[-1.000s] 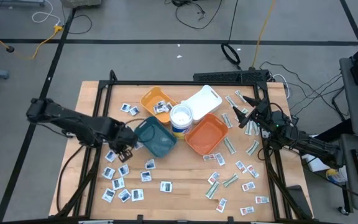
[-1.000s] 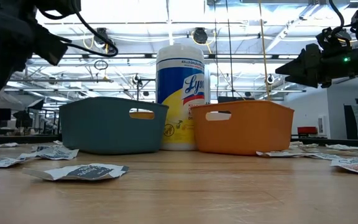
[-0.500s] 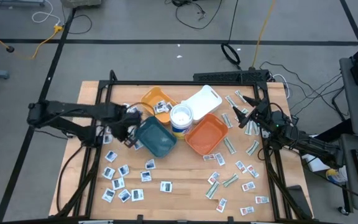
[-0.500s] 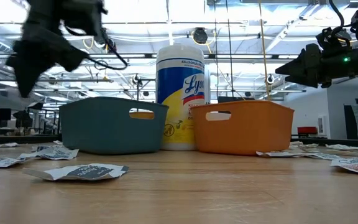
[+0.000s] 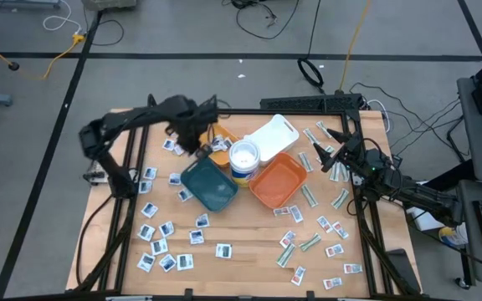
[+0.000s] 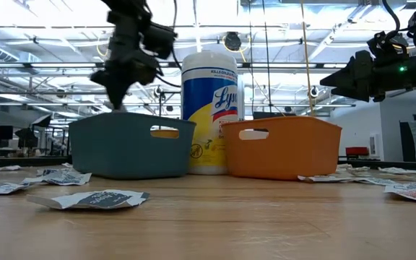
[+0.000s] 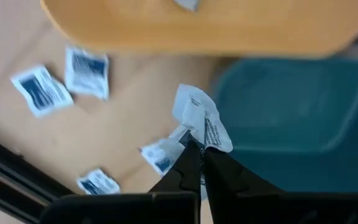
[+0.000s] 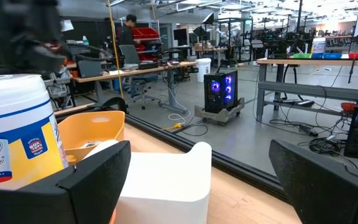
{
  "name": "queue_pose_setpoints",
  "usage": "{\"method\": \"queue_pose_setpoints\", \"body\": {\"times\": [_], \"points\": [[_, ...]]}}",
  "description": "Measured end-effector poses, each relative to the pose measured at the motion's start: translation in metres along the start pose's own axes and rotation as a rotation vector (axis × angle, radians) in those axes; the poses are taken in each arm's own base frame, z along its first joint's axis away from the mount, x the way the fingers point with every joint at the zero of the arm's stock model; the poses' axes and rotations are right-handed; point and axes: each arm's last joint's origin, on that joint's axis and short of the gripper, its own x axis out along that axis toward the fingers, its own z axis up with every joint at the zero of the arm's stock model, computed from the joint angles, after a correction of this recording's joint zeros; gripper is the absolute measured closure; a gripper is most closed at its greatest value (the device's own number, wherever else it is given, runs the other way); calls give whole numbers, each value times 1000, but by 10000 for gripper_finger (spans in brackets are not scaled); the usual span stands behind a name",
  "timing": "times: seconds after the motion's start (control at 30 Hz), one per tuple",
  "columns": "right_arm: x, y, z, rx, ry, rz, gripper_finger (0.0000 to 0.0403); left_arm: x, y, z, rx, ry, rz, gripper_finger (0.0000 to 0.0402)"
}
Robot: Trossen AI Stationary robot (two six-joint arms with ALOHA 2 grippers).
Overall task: Pick & Place First Aid Supplies
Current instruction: Put the black pad into the yellow bin
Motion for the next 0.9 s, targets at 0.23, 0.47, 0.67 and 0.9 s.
{"method": "queue_pose_setpoints", "body": {"times": [0.23, 0.47, 0.67, 0.9], "points": [[0, 0, 0, 0, 0, -1, 26, -8, 3, 50, 10, 3, 21, 397], [0, 0, 0, 0, 0, -1, 26, 19, -4, 82, 20, 35, 33, 398], [0, 0, 0, 0, 0, -1, 26, 43, -12, 99, 32, 11, 52, 396], [0, 0, 0, 0, 0, 0, 26, 51, -14, 108, 11, -31, 28, 378]]}}
